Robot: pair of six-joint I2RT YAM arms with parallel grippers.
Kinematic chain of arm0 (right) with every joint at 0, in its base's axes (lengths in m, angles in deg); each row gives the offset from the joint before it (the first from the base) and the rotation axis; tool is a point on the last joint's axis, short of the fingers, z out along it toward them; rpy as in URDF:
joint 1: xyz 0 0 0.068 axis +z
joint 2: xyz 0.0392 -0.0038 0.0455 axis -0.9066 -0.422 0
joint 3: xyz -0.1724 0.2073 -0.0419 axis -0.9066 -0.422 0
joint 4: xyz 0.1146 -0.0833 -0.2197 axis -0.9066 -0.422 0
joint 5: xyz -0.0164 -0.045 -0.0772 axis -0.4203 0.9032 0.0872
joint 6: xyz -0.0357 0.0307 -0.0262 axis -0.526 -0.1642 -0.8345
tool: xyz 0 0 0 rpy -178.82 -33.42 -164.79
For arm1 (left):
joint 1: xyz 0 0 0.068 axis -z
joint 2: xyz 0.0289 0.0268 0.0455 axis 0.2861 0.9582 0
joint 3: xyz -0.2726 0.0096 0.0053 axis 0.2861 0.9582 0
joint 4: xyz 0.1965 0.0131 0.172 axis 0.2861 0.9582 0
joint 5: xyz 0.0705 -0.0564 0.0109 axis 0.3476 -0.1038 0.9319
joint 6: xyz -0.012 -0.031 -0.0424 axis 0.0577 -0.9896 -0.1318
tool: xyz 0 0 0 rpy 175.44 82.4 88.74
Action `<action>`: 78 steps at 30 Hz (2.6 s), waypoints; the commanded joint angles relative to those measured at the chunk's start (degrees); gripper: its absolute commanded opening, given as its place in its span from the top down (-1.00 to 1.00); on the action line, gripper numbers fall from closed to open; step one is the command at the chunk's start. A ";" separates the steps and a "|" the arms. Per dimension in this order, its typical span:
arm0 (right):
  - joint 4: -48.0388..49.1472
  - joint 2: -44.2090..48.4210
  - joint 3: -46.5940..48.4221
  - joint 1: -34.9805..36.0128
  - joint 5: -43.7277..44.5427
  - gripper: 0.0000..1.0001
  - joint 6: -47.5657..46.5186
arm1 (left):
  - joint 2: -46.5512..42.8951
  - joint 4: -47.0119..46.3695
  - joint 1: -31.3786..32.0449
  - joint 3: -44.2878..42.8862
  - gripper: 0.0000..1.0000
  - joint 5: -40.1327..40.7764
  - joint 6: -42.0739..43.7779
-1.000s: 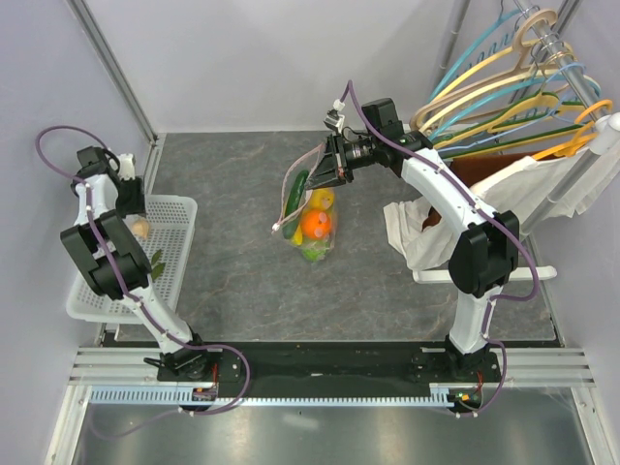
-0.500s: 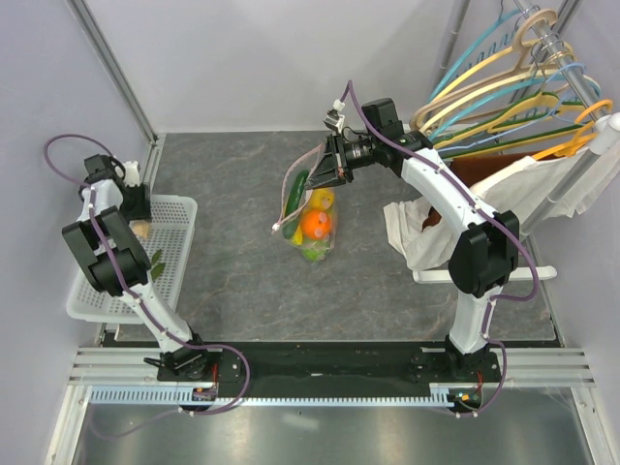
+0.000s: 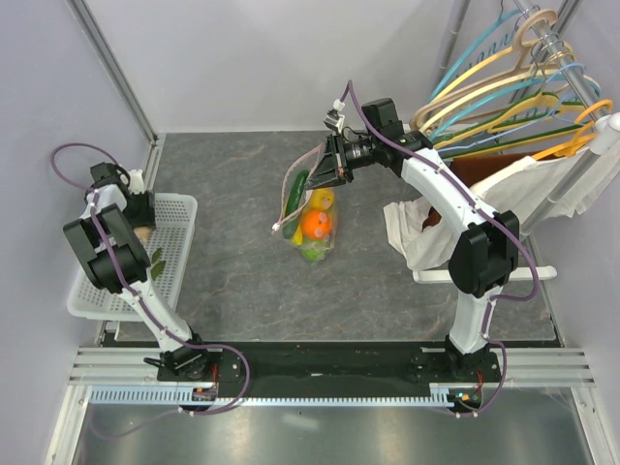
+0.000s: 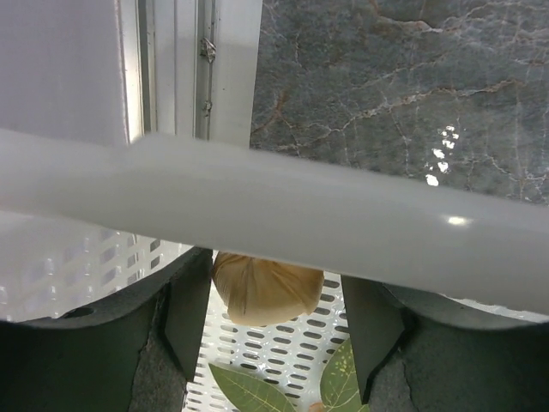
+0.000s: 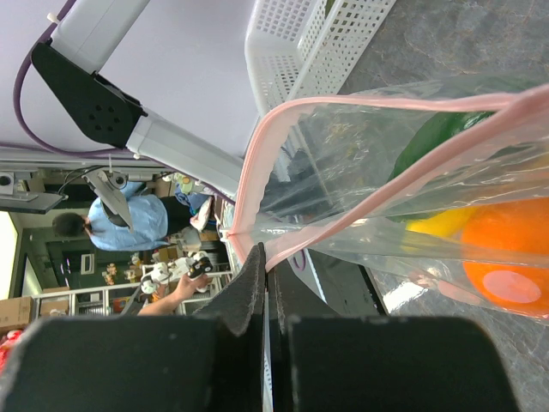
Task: Place the food in the zip-top bag and seal the zipper
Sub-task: Pick up the fake vegetable from the bin, then place the fake vegetable in the zipper food storage bag, then zip the zipper food storage bag at the center of the board.
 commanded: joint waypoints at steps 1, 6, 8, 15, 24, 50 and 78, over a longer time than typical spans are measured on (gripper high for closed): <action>2.08 0.79 0.96 0.21 -2.07 1.00 0.29 | 0.35 -1.99 -0.04 0.10 -0.34 0.21 -0.47; 2.08 0.88 1.05 0.12 -2.07 1.00 0.29 | -1.75 -1.47 -0.04 0.72 -0.20 -0.14 -0.20; 2.08 0.88 1.05 0.12 -2.07 1.00 0.29 | -2.90 -0.94 0.05 1.16 -0.08 -1.28 0.06; 1.99 1.23 0.88 0.21 -2.07 1.00 0.11 | -12.90 6.78 0.84 -3.13 0.04 -11.99 -1.69; 1.99 1.41 1.05 0.12 -1.90 1.00 0.02 | -33.30 20.07 23.05 -16.76 -0.02 -37.41 -6.16; 2.08 4.57 -1.32 0.12 -2.69 1.00 0.02 | -27.42 7.77 57.36 -15.81 -0.05 -21.33 -12.51; 1.99 5.36 -0.62 1.70 -5.41 1.00 -2.61 | -37.80 26.47 45.77 -20.37 -0.98 -41.80 18.58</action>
